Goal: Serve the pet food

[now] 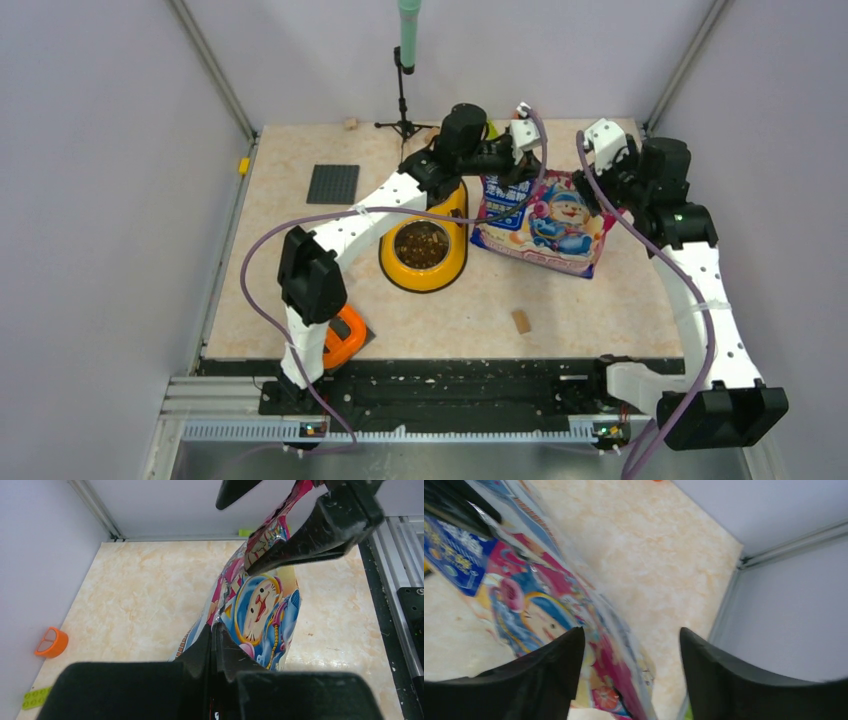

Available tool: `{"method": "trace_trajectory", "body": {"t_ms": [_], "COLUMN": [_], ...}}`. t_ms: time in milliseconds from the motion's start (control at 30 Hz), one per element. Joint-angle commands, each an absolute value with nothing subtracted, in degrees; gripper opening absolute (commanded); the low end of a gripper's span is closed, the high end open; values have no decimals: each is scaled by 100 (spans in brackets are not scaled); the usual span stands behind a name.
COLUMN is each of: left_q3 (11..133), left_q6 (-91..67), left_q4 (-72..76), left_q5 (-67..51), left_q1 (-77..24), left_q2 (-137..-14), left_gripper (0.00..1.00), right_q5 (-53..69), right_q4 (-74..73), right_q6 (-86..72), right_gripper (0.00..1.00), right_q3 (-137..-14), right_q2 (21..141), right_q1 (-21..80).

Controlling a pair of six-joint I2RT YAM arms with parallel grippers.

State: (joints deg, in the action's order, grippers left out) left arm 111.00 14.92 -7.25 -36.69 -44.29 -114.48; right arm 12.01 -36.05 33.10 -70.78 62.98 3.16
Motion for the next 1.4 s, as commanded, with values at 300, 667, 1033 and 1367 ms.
{"method": "trace_trajectory", "body": {"t_ms": [300, 667, 1033, 1367], "left_q3": [10907, 10890, 10623, 10414], "left_q6": [1524, 2355, 2363, 2024], "left_q4": [-1055, -1680, -987, -233], "left_q5": [-3465, -2882, -1859, -1173], "left_q1": [-4241, -4229, -4236, -4239], "left_q2": [-11129, -11058, -11107, -10981], "left_gripper": [0, 72, 50, 0], "right_q5": [225, 200, 387, 183], "right_q4": [-3290, -3043, -3036, -2902], "right_q6": [3209, 3370, 3499, 3718], "right_gripper": [62, 0, 0, 0], "right_q3": [-7140, -6845, -6759, -6352], "right_q2": [6056, 5793, 5804, 5406], "right_q1": [77, 60, 58, 61]}}
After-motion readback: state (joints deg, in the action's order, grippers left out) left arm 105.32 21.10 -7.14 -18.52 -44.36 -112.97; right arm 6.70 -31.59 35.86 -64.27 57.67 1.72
